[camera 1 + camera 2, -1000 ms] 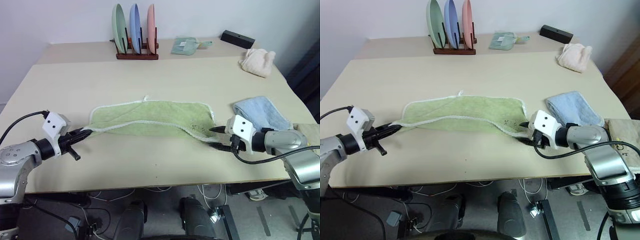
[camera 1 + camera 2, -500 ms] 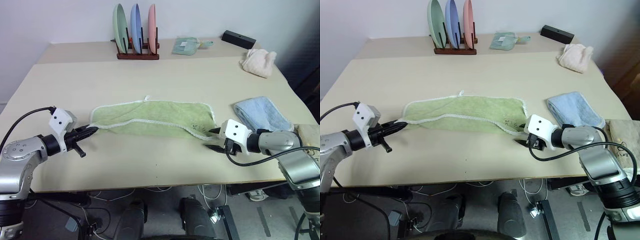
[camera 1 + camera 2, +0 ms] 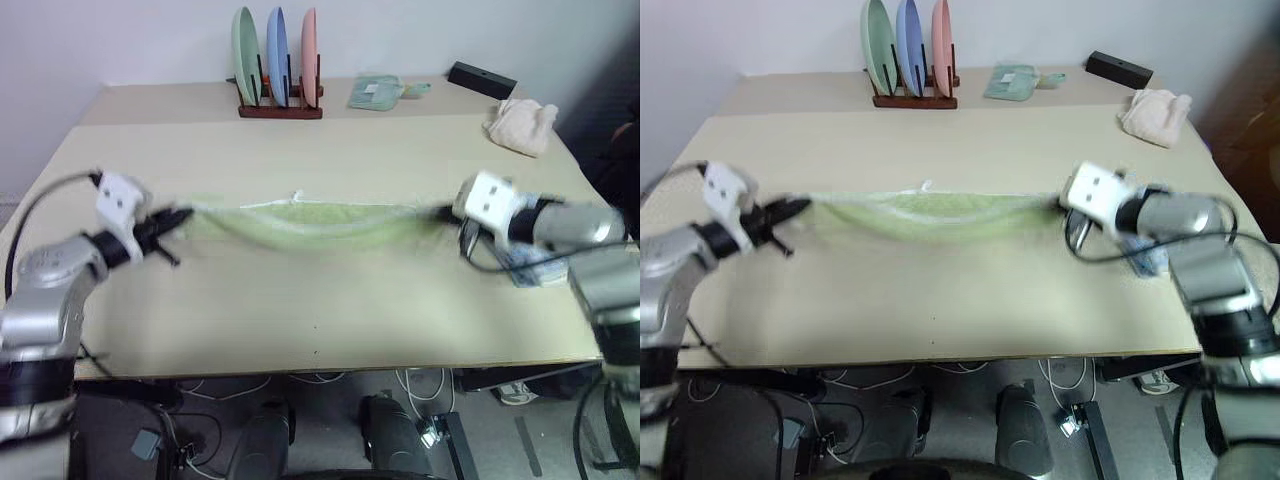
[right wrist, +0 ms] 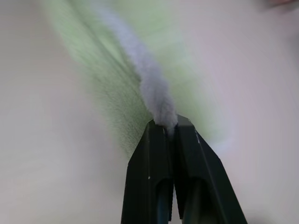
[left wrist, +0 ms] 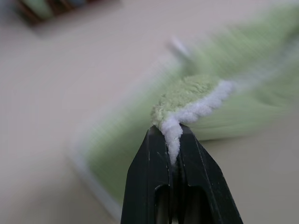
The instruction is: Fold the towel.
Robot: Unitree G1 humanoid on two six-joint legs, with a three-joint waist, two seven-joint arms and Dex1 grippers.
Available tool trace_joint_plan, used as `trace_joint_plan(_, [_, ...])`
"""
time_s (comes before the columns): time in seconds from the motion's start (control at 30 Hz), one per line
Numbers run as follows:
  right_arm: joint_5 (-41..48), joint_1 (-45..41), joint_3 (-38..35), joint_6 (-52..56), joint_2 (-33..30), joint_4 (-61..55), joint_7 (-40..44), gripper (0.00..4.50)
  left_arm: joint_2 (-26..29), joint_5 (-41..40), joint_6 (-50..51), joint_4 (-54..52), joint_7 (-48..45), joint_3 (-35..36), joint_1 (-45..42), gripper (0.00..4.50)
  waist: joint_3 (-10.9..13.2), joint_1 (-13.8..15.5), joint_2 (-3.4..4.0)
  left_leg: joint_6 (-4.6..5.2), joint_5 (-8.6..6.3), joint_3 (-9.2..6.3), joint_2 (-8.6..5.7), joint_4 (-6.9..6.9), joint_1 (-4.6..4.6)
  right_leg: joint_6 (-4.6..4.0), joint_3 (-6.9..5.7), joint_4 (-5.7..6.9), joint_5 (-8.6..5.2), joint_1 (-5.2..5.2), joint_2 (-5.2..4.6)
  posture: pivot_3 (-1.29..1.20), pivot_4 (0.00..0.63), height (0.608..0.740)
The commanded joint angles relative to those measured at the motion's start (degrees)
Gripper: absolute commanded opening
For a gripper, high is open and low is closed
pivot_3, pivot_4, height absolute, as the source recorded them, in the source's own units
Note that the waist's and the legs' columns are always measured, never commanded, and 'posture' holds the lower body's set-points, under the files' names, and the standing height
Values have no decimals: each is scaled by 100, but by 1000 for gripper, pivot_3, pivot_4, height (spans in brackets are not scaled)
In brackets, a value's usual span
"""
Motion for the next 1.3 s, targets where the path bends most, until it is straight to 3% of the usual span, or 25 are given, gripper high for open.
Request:
trace_joint_plan(0.03, [-797,-1410,52,-978,199,1513,-1023,56,-78,717,-1133,1550,1233,92,-1776,0,4,-14,-8,-2,1,1,-1,0,-2,1,0,-1,1,-3,0,0,150,740])
trace_joint_plan(0.17, [-1048,-2827,51,-1723,433,2684,-1561,56,-122,708,-2042,3251,1927,394,-3674,0,3,-65,-16,-31,17,1,-2,-15,-29,11,1,-10,7,-36,-2,0,150,740])
trace_joint_plan(0.27, [-867,-2986,64,-1934,511,2696,-1249,56,-164,413,-2199,3595,1516,471,-3865,0,-9,-181,-12,-42,22,5,-2,-22,-90,19,-1,-3,3,-100,-3,0,150,740])
trace_joint_plan(0.43, [-347,-2092,37,-1608,463,1618,-428,56,-78,255,-1952,2882,443,253,-2584,0,-7,-347,-8,-34,17,24,-2,-37,-93,31,-4,-9,-5,-103,-10,0,150,740])
trace_joint_plan(0.53, [87,-1003,-28,-1002,257,535,188,56,106,-111,-1263,1749,-387,237,-1125,0,-2,-369,-7,-32,16,24,-1,-18,-96,28,-2,12,-3,-110,-10,0,150,740])
trace_joint_plan(0.67, [791,756,-260,133,-451,-1059,1081,56,623,-626,-178,-127,-1286,326,1071,0,-1,-327,-5,3,-4,22,3,-12,-93,26,0,21,-3,-111,-9,0,150,740])
trace_joint_plan(0.9, [1690,3005,-1081,1242,-1621,-2385,2109,56,1485,-1220,1104,-1500,-2048,1034,3130,0,-2,-136,-7,4,-4,24,5,2,-62,-3,-1,11,-7,-67,-9,0,150,740])
trace_joint_plan(1.03, [1635,2908,-1142,1175,-1513,-2195,1898,56,1552,-1075,1068,-1577,-2006,1027,3247,0,-2,-138,-7,3,-7,39,10,-3,6,-24,2,-4,-31,3,-9,0,150,740])
trace_joint_plan(1.3, [964,1486,-333,630,-949,-993,1509,56,1229,-715,890,-805,-1675,261,1944,0,-2,-144,-7,4,-7,39,11,-8,5,-7,0,-3,-14,0,-8,0,150,740])
